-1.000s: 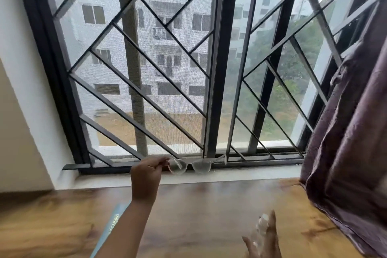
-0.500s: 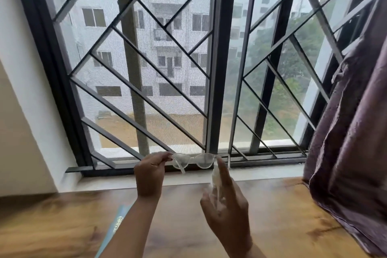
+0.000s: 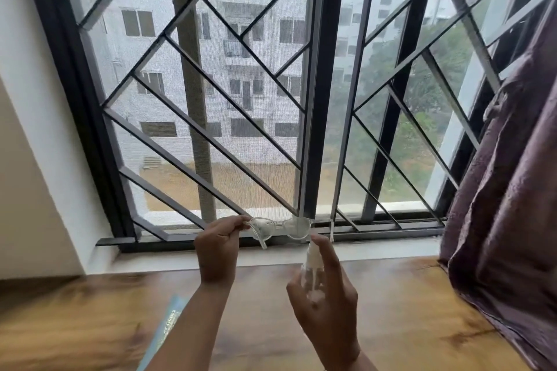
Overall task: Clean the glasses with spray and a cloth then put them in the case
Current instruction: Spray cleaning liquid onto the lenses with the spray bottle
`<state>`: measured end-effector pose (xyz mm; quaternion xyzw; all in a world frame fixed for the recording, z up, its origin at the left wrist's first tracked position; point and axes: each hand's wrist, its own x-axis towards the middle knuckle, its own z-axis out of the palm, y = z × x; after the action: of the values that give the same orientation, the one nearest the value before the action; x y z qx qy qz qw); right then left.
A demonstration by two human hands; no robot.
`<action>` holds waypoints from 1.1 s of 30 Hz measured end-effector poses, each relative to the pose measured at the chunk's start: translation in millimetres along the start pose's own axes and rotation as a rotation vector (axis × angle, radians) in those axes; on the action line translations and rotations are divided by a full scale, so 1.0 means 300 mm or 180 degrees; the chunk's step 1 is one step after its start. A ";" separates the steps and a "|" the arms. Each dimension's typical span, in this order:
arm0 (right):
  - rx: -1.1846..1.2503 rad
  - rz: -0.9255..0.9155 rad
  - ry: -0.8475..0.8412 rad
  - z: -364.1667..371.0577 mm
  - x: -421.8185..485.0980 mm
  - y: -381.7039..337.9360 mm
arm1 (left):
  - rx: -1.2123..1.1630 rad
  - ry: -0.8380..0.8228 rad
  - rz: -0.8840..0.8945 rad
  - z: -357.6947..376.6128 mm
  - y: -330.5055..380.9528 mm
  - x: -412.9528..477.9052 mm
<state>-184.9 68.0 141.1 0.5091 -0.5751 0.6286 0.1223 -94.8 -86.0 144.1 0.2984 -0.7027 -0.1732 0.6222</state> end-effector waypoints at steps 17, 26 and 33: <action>-0.0051 0.0280 0.0595 -0.048 -0.017 0.087 | 0.0063 0.0042 -0.0126 -0.022 -0.044 -0.012; -0.0222 0.0175 0.0217 -0.038 -0.024 0.124 | -0.0017 0.0055 -0.0163 -0.016 -0.038 -0.008; -0.0396 0.0171 0.0619 -0.072 -0.012 0.141 | 0.0008 0.0040 -0.0179 -0.019 -0.044 -0.006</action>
<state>-225.4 74.8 116.9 0.4215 -0.6118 0.6412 0.1920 -86.5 -94.1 135.5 0.3198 -0.6904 -0.1879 0.6211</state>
